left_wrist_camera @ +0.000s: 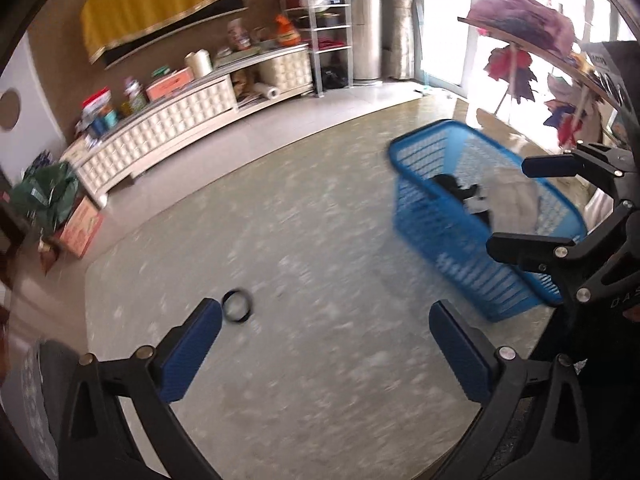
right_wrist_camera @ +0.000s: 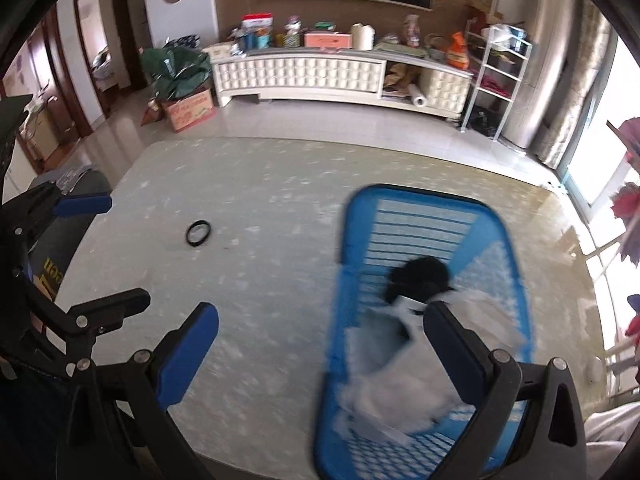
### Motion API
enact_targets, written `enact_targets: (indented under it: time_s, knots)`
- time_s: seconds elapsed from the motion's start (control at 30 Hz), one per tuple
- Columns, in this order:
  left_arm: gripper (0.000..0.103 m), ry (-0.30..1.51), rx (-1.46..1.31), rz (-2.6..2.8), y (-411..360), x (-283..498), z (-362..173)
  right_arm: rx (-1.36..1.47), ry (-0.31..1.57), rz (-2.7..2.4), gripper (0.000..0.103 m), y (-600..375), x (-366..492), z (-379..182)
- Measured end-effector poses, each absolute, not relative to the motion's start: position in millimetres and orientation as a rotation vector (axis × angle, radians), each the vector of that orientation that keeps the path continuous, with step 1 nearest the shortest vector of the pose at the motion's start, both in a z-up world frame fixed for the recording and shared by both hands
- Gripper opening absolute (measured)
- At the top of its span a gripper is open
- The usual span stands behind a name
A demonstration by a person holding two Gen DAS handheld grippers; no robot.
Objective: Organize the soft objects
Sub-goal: 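Move the right tool over the black rubber ring on the floor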
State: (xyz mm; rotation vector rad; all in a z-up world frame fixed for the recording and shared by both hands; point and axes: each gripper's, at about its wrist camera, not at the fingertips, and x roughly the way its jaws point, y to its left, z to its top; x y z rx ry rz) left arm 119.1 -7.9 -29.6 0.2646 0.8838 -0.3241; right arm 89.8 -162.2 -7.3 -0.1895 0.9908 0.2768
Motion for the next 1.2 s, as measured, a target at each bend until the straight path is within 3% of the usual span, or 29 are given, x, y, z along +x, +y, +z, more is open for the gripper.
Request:
enact_targets:
  time_s: [0.97, 1.2]
  knots:
    - [0.103, 0.997, -0.007, 0.061, 165.8, 152.1, -113.2, -0.288, 1.166, 0.435, 0.102, -1.2, 181.7, -117.8]
    - [0.103, 1.026, -0.057, 0.104, 192.8, 163.6, -142.0, -0.286, 1.211, 0.456, 0.094, 20.1, 197.4, -147.5]
